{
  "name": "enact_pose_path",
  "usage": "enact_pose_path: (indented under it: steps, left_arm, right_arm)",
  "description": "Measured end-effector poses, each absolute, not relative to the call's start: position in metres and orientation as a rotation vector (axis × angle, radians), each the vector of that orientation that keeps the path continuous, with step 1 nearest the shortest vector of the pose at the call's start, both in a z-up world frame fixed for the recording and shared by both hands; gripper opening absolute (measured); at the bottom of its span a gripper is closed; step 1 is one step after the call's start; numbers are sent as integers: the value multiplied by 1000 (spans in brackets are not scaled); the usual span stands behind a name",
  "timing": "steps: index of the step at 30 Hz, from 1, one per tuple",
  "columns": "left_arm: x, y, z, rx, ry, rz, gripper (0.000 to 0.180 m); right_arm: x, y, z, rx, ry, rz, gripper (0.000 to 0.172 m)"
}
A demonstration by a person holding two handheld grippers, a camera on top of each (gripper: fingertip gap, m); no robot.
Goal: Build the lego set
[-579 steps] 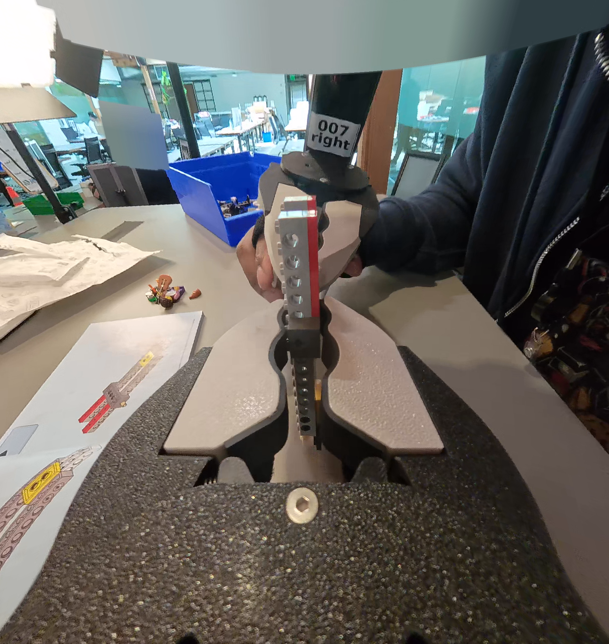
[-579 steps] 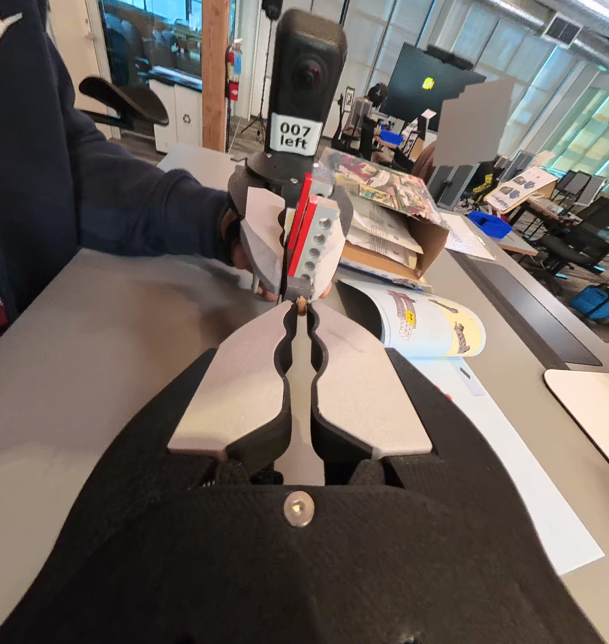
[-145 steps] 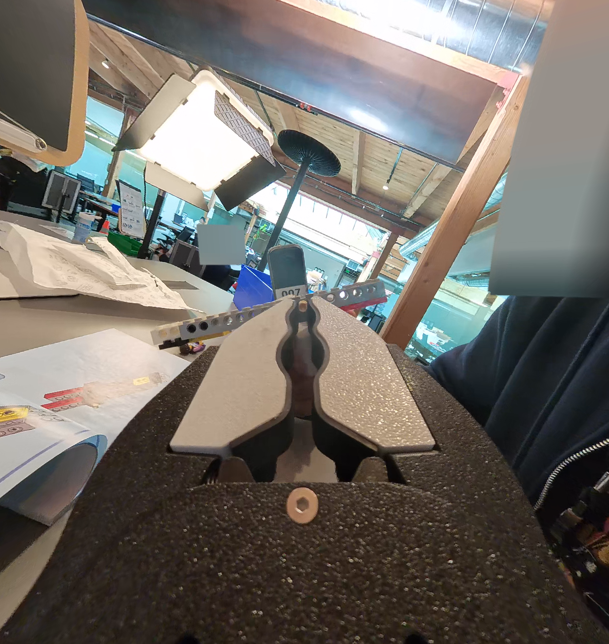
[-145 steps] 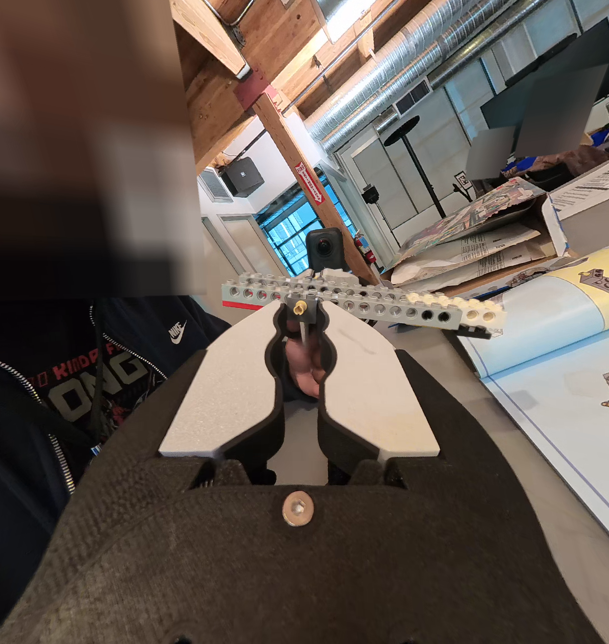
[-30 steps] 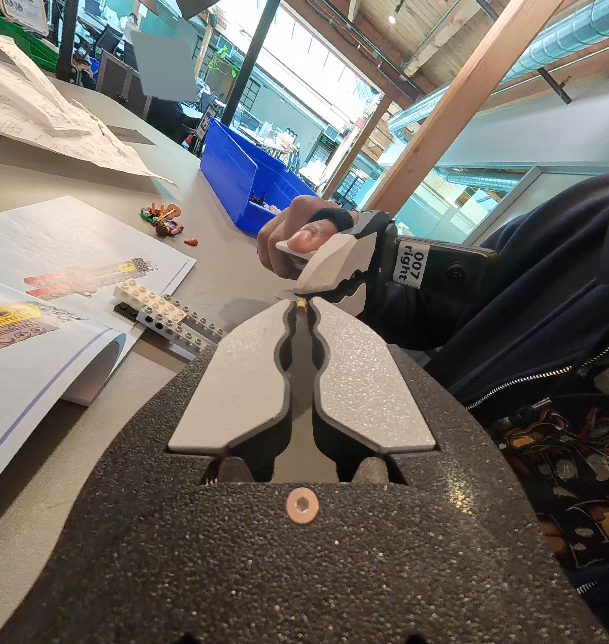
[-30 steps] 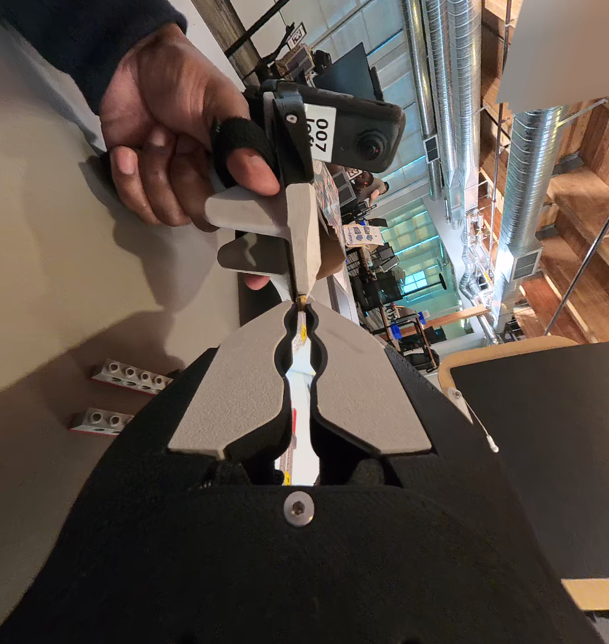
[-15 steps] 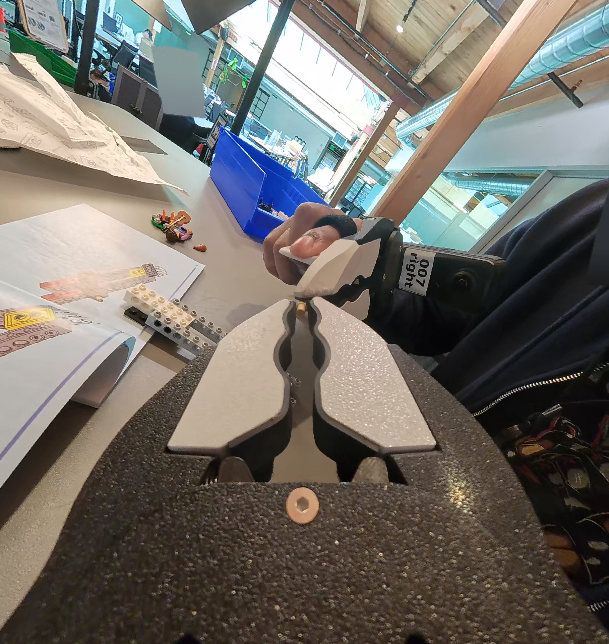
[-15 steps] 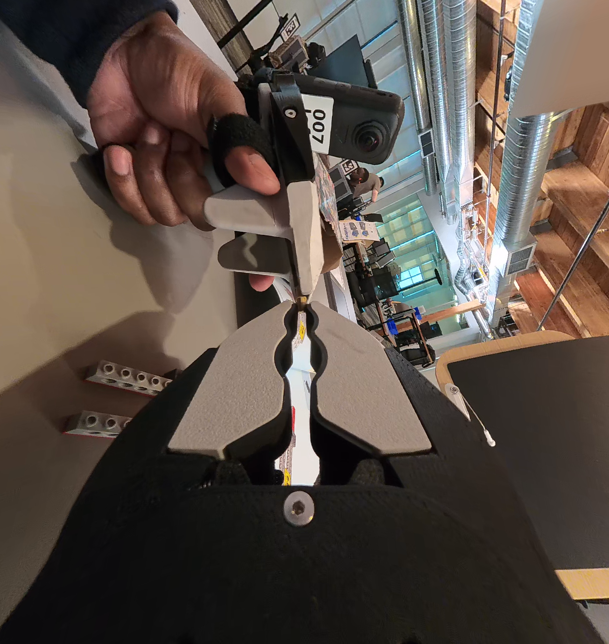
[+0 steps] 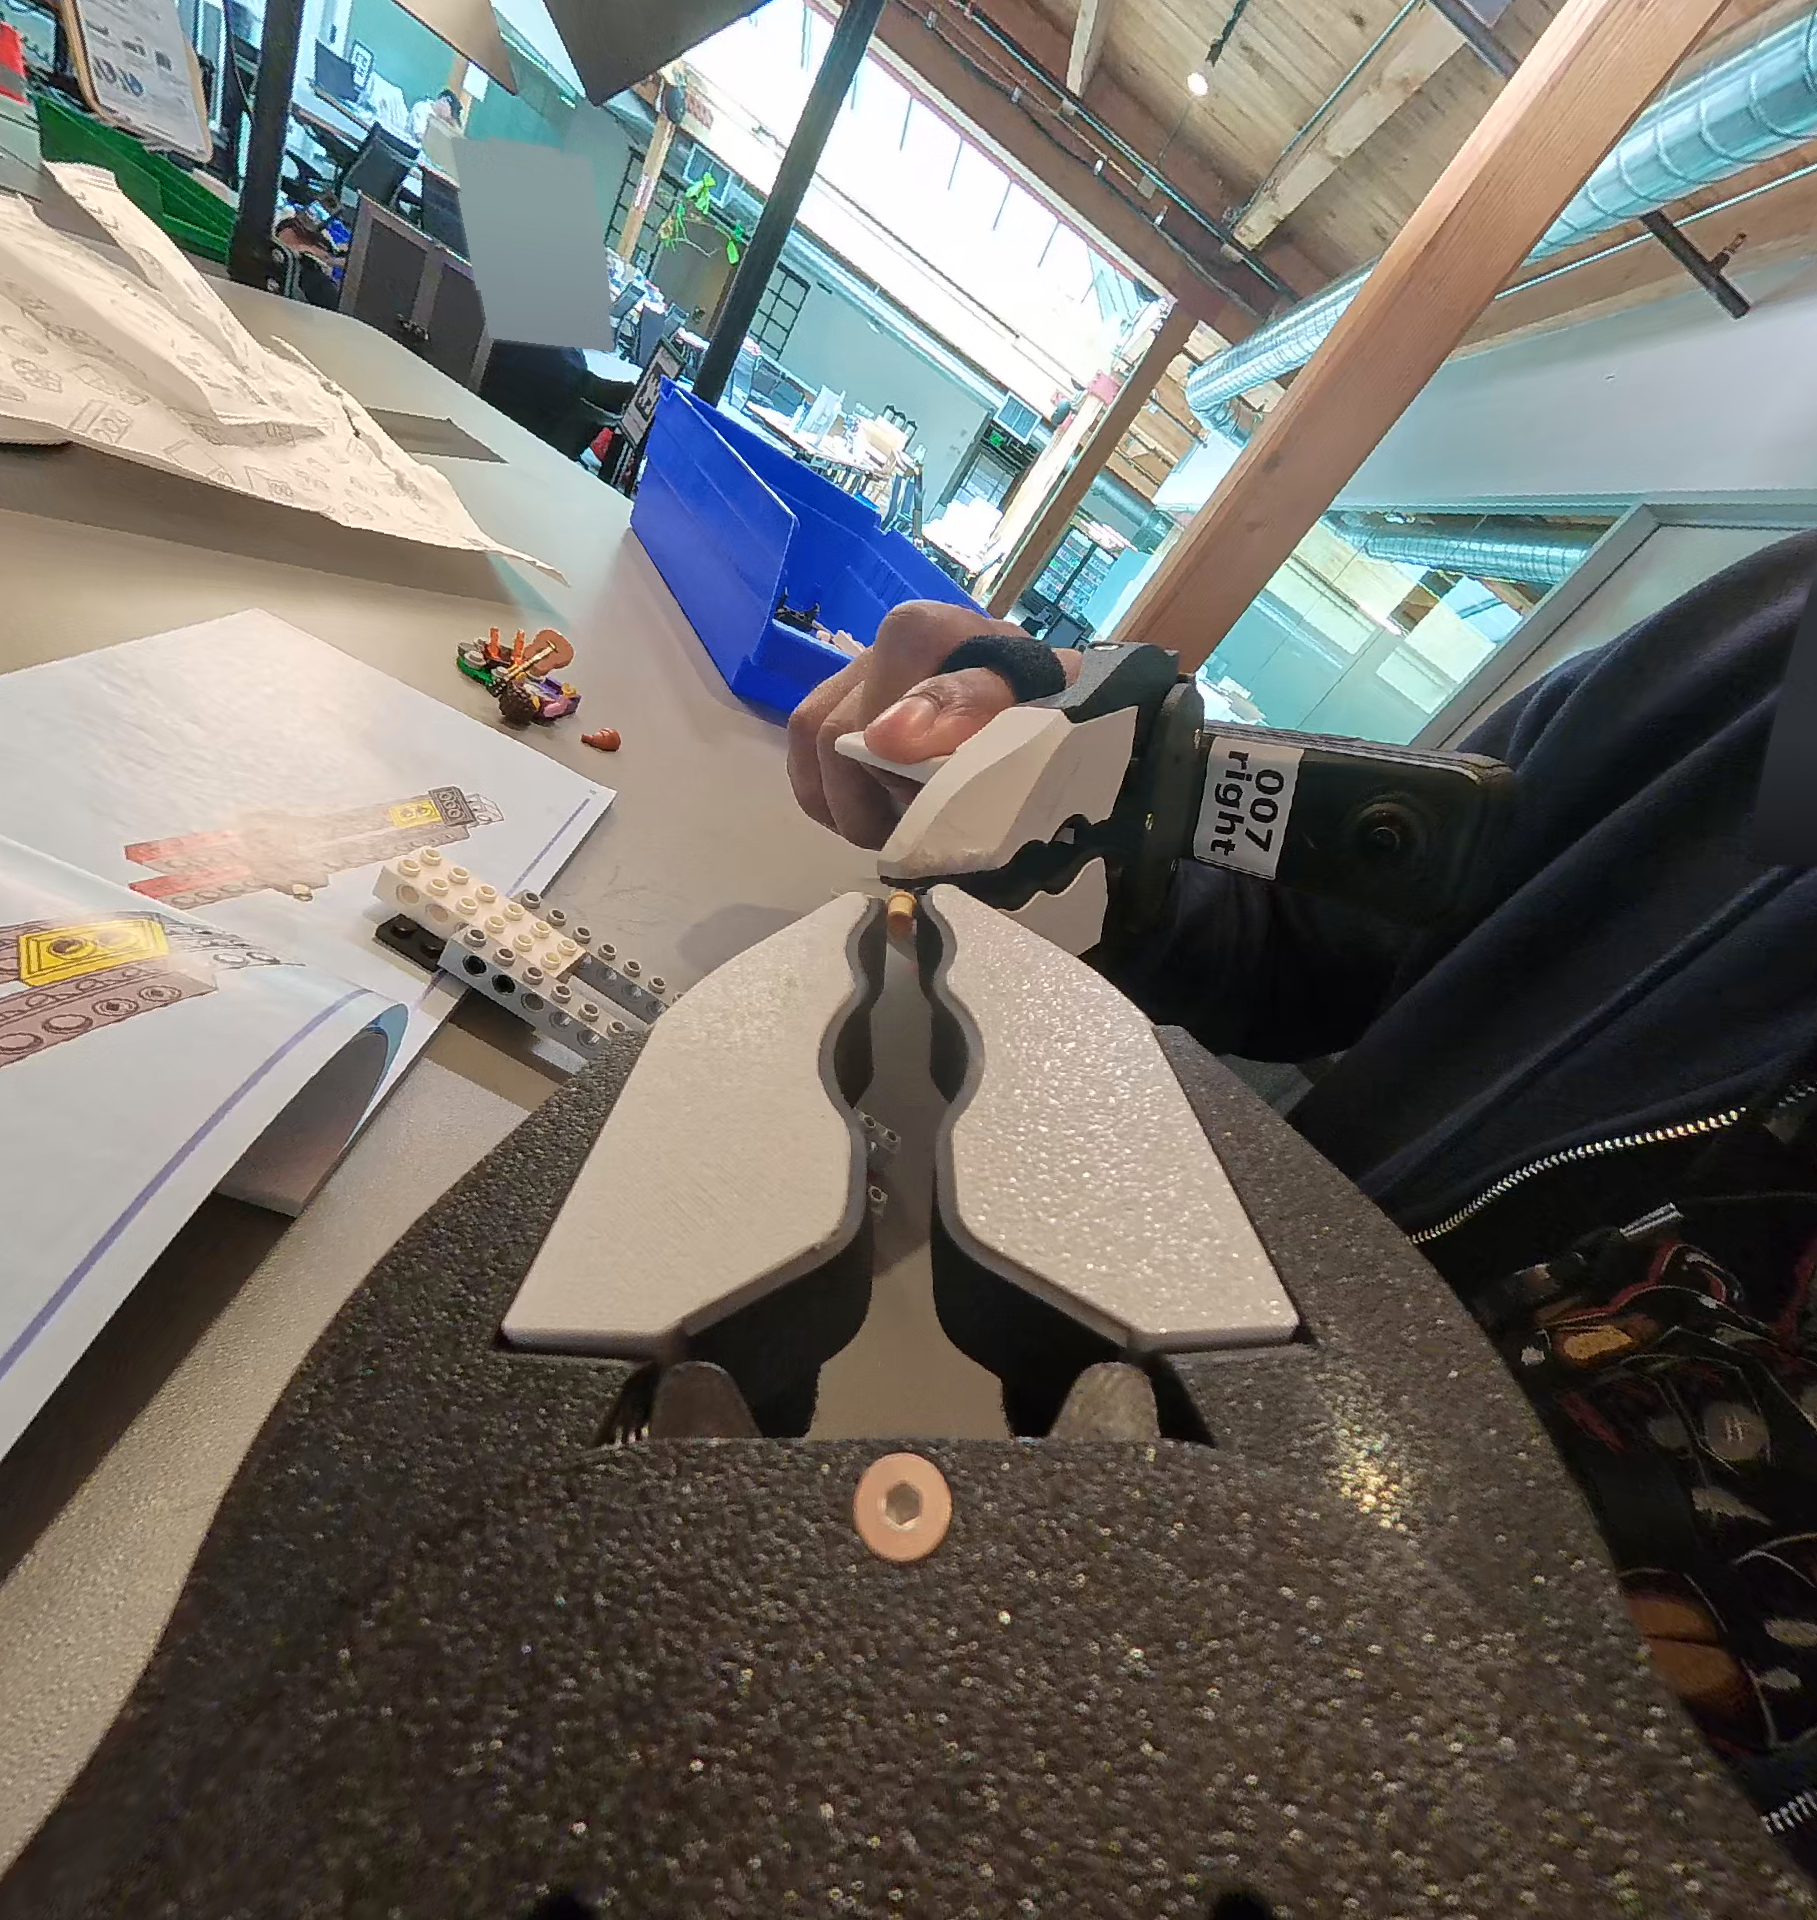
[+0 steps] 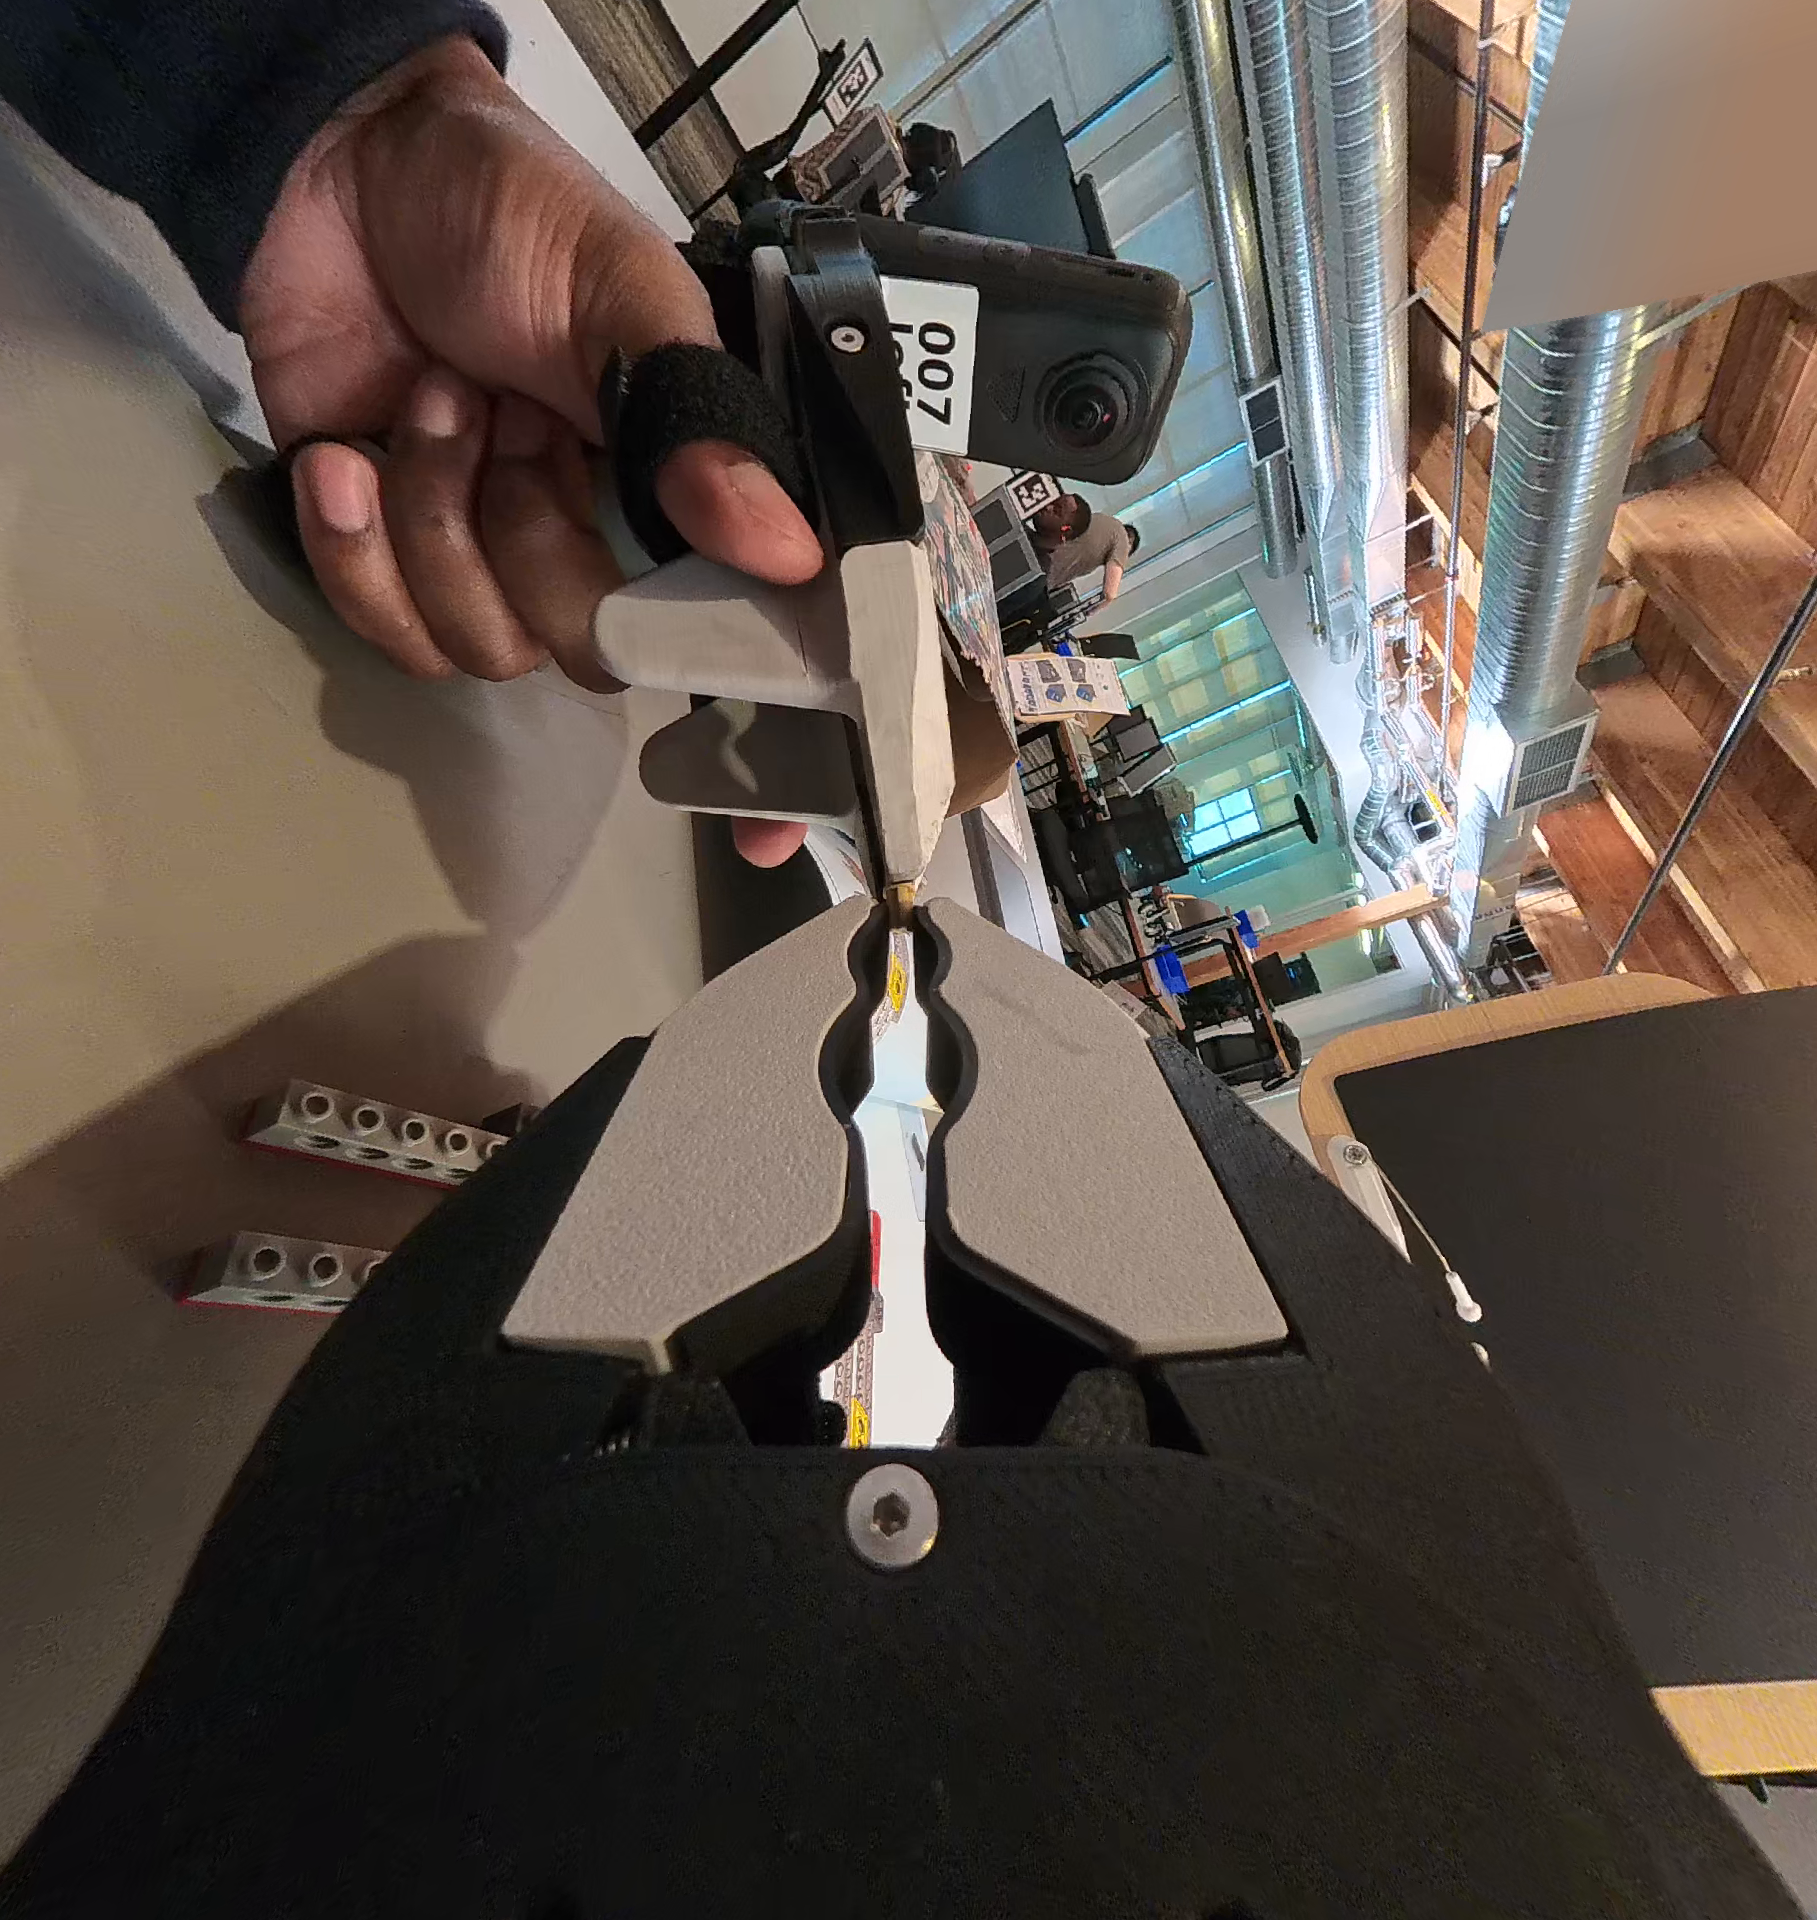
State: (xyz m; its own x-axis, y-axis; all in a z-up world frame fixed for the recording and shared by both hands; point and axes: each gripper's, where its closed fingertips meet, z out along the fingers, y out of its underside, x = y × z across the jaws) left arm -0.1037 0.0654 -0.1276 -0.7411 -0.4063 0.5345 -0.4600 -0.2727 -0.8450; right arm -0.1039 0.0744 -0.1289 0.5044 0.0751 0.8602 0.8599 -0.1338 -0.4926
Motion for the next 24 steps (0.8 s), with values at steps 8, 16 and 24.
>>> enact_pose_path:
  steps: [8, 16, 24]
  left_arm:
    - [-104, 66, -127, 1111, -1886, 2224, 5]
    - [-97, 79, -127, 1211, -1930, 2248, 5]
    - [-92, 88, -138, 1319, -1989, 2168, 4]
  right_arm:
    - [-104, 74, -128, -1572, -824, -831, 5]
    - [-80, 63, -137, -1740, -721, -600, 24]
    - [-54, 31, -171, -2035, -836, -416, 42]
